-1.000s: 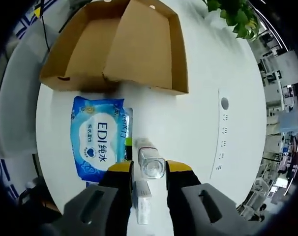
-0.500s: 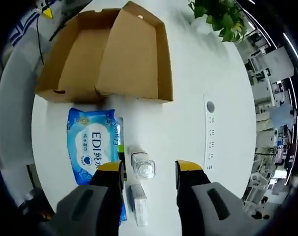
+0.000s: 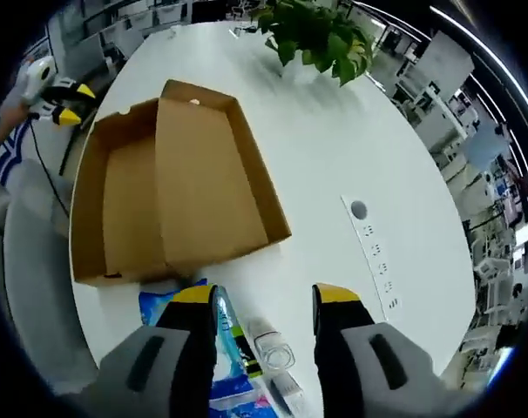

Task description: Operate the shoe box by opening the lid, removing the specified soft item, and placing it in the target area until the item is outside and the box remains undamaged.

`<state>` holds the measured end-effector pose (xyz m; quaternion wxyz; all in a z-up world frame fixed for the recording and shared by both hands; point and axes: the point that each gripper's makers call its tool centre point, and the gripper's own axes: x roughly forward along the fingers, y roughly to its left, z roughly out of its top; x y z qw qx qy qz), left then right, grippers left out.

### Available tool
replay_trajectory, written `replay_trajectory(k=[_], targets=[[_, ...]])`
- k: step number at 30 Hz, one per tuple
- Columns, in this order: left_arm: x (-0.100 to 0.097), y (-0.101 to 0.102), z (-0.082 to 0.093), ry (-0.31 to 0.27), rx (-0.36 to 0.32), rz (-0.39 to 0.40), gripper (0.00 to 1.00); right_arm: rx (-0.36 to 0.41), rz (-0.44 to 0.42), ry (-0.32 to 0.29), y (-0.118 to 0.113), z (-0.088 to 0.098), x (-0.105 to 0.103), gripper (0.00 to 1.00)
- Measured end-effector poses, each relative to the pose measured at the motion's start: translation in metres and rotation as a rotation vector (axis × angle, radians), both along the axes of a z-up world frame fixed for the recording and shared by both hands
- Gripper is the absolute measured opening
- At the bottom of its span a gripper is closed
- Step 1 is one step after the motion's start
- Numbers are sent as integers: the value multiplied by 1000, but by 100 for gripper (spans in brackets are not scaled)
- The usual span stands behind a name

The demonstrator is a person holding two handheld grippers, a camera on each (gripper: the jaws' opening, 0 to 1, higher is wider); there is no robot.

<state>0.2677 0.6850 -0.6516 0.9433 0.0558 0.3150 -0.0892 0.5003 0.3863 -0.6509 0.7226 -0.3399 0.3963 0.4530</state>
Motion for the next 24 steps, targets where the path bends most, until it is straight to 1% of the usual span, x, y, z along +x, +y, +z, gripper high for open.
replay_trajectory(k=[4, 7, 10, 12, 14, 16, 19, 21, 24], targets=[[0, 4, -9, 25, -15, 29, 23, 58, -126, 35, 6, -7, 10, 39], [-1, 5, -16, 50, -33, 50, 18, 107, -233, 78, 9, -14, 13, 37], [-2, 7, -25, 76, -37, 65, 16, 145, -324, 119, 12, -23, 16, 36], [-3, 7, -28, 86, -48, 72, 16, 154, -356, 129, 12, -27, 15, 34], [-3, 7, -31, 96, -60, 80, 15, 162, -372, 137, 13, -36, 25, 34], [-3, 7, -34, 103, -62, 85, 15, 161, -390, 143, 14, -41, 20, 34], [-2, 8, -36, 110, -68, 93, 13, 155, -403, 153, 17, -49, 22, 32], [-1, 9, -38, 115, -71, 97, 12, 168, -435, 158, 18, -53, 24, 31], [2, 9, -40, 118, -80, 103, 9, 182, -482, 182, 22, -58, 23, 28]])
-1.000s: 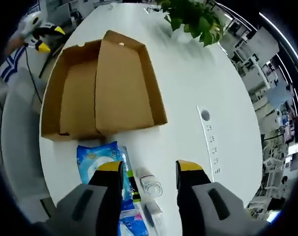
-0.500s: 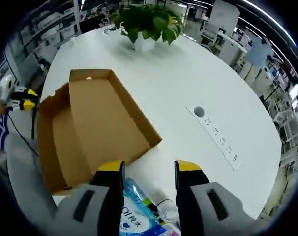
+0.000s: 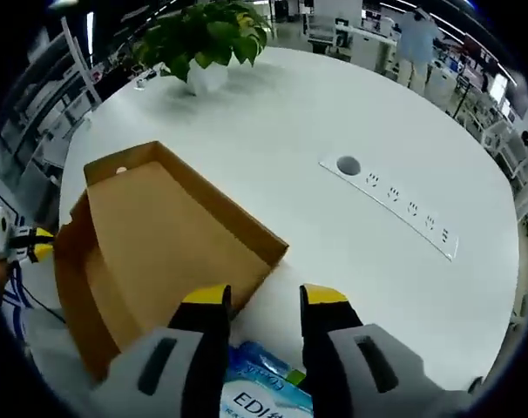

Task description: Operate the shoe box by opening the lid, removing the specified soft item, and placing it in the target area until the item is outside and the box remains undamaged.

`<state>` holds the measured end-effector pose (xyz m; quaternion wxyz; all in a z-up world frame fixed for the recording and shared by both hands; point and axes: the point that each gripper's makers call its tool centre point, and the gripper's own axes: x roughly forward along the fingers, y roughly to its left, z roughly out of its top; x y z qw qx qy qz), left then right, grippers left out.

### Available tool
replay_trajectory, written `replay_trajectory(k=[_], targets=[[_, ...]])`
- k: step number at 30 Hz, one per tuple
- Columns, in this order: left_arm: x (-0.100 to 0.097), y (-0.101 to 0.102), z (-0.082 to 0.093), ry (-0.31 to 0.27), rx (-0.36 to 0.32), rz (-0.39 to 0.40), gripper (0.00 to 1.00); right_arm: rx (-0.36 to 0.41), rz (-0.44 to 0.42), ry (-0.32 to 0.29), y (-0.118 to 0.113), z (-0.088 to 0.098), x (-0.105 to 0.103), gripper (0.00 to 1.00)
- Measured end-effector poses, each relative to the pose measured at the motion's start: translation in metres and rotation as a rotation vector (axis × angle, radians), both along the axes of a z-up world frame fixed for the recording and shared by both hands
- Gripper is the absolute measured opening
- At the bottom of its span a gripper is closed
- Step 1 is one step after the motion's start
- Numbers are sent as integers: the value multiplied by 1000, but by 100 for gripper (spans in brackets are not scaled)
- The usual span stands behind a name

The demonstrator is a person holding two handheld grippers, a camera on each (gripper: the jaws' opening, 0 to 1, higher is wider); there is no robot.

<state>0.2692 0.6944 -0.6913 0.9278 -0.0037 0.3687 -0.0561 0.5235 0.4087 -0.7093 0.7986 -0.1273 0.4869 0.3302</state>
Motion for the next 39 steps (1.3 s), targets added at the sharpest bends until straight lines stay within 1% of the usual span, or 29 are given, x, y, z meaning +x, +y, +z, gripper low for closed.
replay_trajectory(k=[3, 5, 7, 9, 12, 13, 14, 15, 17, 20, 22, 30, 33, 39], targets=[[0, 1, -2, 9, 5, 0, 8, 34, -51, 25, 8, -3, -3, 26], [0, 1, -4, 16, 6, -1, 7, 42, -41, 41, 14, -7, -7, 24], [-1, 2, -6, 25, 10, -1, 7, 20, -31, 58, 14, -13, -10, 23], [-1, 3, -7, 28, 8, 3, 7, 6, -36, 56, 13, -17, -10, 23], [0, 3, -9, 35, 3, 6, 5, 29, -56, 92, 17, -20, -12, 20], [0, 3, -10, 37, 5, 5, 5, 42, -62, 98, 19, -21, -12, 18], [0, 3, -10, 40, 6, 4, 5, 51, -89, 102, 19, -22, -11, 19], [0, 3, -10, 41, 6, 5, 5, 48, -91, 106, 18, -23, -12, 18], [0, 3, -11, 43, 2, 8, 5, 42, -100, 104, 17, -26, -11, 15], [0, 3, -11, 45, -3, 8, 4, 30, -113, 90, 13, -28, -4, 8], [0, 3, -12, 46, -9, 10, 4, 29, -113, 91, 11, -27, -5, 6], [0, 3, -13, 48, -14, 7, 4, 54, -146, 78, 10, -19, -4, 3], [0, 3, -13, 47, -16, 5, 4, 60, -138, 50, 10, -12, -3, 3], [-1, 2, -13, 48, -16, 3, 4, 77, -147, 21, 7, -3, -4, 2]])
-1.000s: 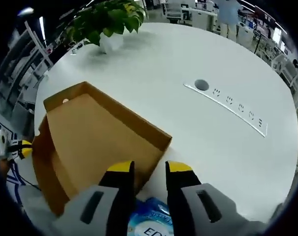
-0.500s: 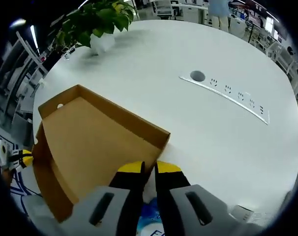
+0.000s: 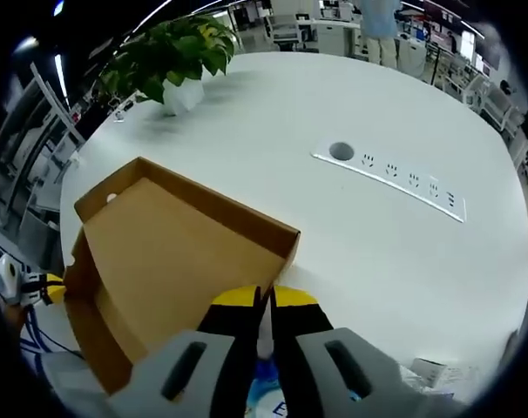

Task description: Operate the shoe box by opening the lid, removing the specified soft item, and placing it in the target area until the item is outside and the box remains undamaged.

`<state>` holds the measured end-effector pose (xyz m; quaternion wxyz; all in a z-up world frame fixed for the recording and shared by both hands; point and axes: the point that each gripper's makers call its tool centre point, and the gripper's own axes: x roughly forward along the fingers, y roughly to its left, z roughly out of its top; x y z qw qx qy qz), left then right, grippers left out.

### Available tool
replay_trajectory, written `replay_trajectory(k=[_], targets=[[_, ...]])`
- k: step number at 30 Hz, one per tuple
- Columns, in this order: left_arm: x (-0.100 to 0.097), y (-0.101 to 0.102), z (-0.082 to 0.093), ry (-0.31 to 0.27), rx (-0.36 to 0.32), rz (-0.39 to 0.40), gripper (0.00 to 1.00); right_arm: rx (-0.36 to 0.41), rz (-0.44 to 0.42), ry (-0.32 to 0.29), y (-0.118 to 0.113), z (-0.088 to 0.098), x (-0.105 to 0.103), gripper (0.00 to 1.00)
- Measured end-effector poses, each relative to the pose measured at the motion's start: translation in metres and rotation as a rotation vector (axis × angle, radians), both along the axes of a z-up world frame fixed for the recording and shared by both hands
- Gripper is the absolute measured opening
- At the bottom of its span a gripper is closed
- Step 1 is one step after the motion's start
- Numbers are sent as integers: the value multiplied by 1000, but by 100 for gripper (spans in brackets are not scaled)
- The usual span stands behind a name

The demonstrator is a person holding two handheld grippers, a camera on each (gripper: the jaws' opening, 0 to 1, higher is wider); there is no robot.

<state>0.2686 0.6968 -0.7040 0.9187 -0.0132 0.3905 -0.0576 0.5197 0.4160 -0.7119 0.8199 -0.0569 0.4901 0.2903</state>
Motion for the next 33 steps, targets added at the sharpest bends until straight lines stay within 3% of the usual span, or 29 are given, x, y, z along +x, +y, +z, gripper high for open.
replay_trajectory(k=[26, 33], targets=[[0, 1, 1, -17, -7, -5, 4, 78, -3, -225, -4, 70, -29, 1], [-1, 0, 1, -22, -11, -6, 4, 96, 0, -284, -4, 88, -48, 1]])
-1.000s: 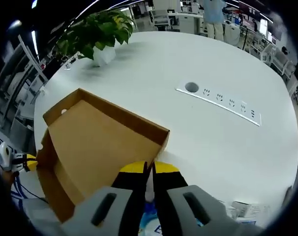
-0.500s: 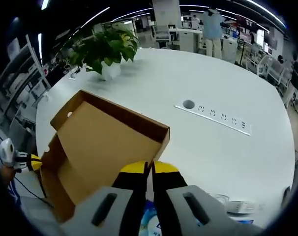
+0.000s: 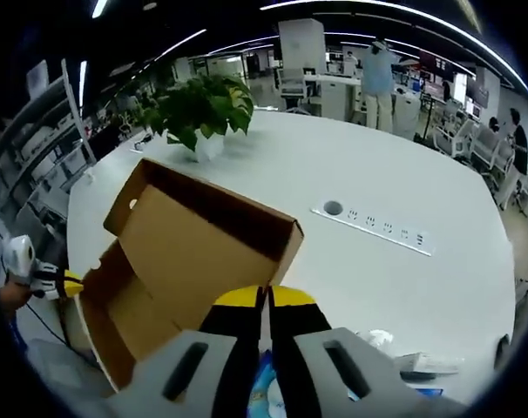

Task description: Operate the shoe box by opening the lid, removing the specified soft item, and placing it in the target area until the item is outside and the box remains undamaged.

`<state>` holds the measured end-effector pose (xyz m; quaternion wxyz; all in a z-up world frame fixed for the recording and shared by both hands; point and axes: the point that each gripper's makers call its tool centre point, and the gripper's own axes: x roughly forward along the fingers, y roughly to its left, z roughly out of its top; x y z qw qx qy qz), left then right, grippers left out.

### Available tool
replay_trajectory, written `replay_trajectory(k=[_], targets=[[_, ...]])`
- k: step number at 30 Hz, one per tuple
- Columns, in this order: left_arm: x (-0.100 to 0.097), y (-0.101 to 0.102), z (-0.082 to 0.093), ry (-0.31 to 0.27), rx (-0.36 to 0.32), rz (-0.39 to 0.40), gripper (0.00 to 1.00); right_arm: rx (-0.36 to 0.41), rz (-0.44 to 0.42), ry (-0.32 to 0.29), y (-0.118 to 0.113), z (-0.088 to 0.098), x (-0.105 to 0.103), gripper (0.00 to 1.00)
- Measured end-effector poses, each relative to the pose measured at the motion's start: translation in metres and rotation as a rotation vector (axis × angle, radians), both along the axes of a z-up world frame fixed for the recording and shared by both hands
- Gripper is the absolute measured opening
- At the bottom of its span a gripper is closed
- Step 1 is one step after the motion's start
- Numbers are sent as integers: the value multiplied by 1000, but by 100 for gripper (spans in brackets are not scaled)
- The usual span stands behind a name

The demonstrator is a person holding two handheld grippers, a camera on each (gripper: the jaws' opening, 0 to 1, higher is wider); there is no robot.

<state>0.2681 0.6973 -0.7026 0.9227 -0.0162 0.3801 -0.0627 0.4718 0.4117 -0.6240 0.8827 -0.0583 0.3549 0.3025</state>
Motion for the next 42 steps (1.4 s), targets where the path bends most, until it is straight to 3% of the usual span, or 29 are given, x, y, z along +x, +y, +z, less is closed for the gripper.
replay_trajectory(k=[16, 42], targets=[[-5, 3, 0, 4, 3, -32, 4, 44, -14, -105, 0, 25, -47, 0], [-4, 0, 3, -19, -5, -70, 6, 103, -45, -219, -2, 28, -92, 2]])
